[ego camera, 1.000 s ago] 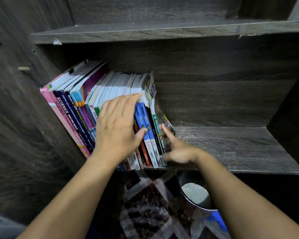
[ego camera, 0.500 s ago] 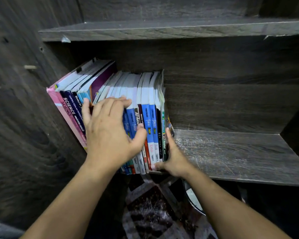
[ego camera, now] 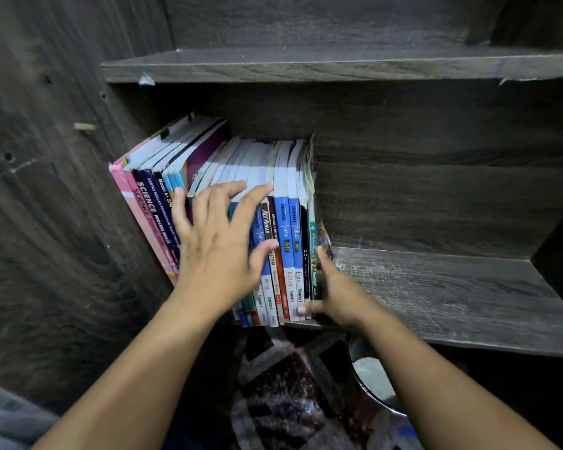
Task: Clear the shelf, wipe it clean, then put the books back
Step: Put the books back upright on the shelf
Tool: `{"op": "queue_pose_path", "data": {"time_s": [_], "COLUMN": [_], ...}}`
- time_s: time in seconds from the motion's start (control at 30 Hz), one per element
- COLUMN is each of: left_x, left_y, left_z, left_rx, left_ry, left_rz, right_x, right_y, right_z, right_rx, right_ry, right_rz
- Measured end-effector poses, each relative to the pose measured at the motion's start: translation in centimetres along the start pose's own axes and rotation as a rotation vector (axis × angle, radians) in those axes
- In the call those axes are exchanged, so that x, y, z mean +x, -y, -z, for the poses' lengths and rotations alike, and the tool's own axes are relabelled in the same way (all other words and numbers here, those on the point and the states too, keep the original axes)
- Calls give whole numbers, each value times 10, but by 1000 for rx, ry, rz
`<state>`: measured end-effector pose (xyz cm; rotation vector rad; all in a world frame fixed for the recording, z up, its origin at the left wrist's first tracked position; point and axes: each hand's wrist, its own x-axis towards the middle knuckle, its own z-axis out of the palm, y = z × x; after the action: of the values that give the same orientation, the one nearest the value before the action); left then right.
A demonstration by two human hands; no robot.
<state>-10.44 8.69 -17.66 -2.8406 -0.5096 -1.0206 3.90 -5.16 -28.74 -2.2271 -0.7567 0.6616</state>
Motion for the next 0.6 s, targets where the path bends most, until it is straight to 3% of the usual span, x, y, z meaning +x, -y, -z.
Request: {"op": "queue_pose_path", "data": {"time_s": [0.23, 0.4, 0.6], "left_x": [0, -7, -5], "left_y": [-10, 4, 3], "left_z": [-4, -7, -16], "left_rx": [31, 153, 171], "left_ry": [-40, 62, 4], "left_rz": [52, 7, 55], "right_x": [-7, -7, -9], "right_y": [-3, -4, -2], "right_z": [-5, 5, -6], "right_rx": [-6, 25, 13], "right_ry": [-4, 28, 5], "right_rz": [3, -41, -45]}}
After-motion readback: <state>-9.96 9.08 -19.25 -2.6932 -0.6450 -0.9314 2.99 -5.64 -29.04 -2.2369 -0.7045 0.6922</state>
